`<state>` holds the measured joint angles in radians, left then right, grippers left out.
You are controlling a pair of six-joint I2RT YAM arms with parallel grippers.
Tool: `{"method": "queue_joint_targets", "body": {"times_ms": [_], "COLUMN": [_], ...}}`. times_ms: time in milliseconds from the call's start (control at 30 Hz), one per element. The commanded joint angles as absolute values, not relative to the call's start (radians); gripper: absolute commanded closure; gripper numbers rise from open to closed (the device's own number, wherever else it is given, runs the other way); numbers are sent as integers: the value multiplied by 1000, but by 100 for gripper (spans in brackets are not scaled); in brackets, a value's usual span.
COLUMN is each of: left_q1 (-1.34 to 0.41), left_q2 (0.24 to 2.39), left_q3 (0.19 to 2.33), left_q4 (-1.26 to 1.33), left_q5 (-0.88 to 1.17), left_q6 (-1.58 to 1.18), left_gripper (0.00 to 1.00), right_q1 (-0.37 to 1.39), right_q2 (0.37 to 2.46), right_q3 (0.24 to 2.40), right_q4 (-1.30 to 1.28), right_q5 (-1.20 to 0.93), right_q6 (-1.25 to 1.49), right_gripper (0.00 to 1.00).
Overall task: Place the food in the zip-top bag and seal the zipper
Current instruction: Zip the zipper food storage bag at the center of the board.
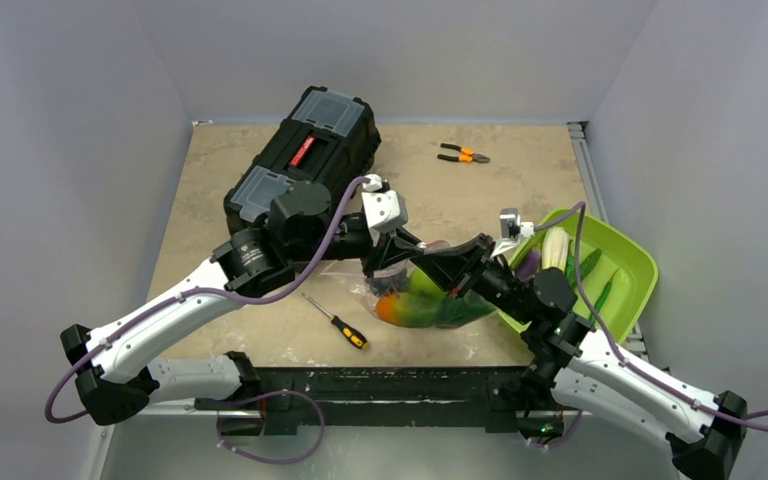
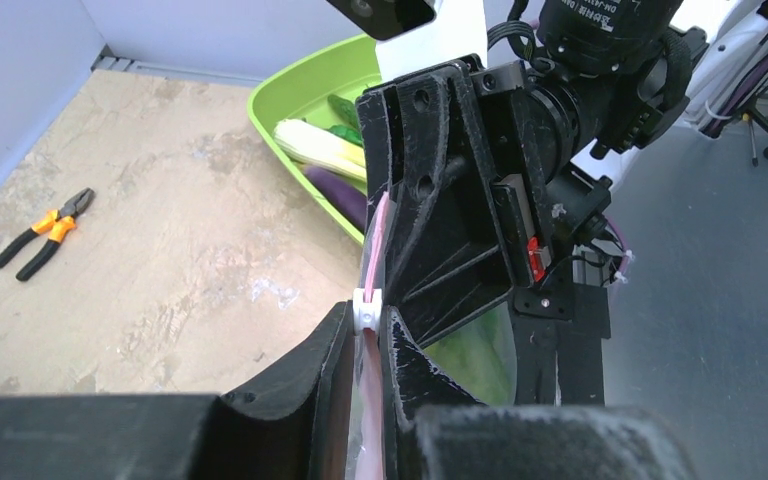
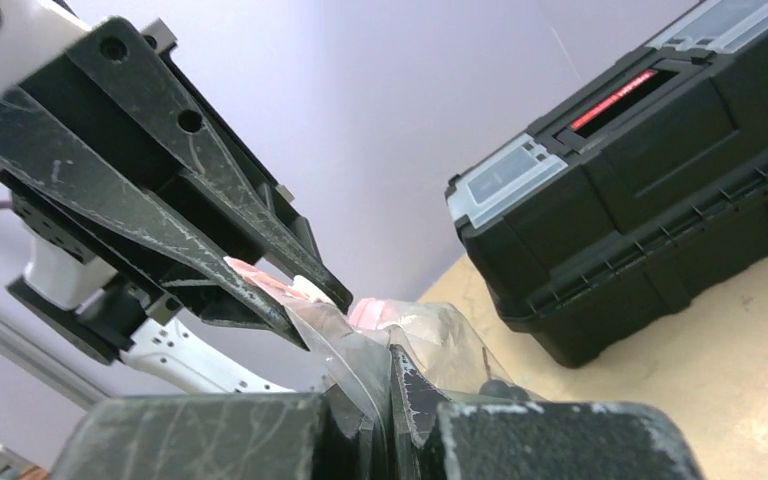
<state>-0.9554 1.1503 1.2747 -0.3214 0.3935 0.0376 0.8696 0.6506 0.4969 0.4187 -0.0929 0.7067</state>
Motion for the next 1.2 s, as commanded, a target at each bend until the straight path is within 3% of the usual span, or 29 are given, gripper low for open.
{"method": "queue_joint_targets", "body": {"times_ms": [0,800,1167], "left_q1": [-951,-950,-950], "left_q2": [1148,1164,1165], "left_q3": [1317,1327,1328], "left_q4": [-336,-357,-365], "left_q5": [372,366,341], "left_q6": [29,32,44], "left_gripper": [100,100,100], "right_q1": [849,678,673], "right_q2": [570,450,409], "right_q3": [524,466,593], "right_q4": [608,639,495], "right_q5": [-35,-10,59], "right_q6": [804,1060,1011], "right_gripper": [100,100,100]}}
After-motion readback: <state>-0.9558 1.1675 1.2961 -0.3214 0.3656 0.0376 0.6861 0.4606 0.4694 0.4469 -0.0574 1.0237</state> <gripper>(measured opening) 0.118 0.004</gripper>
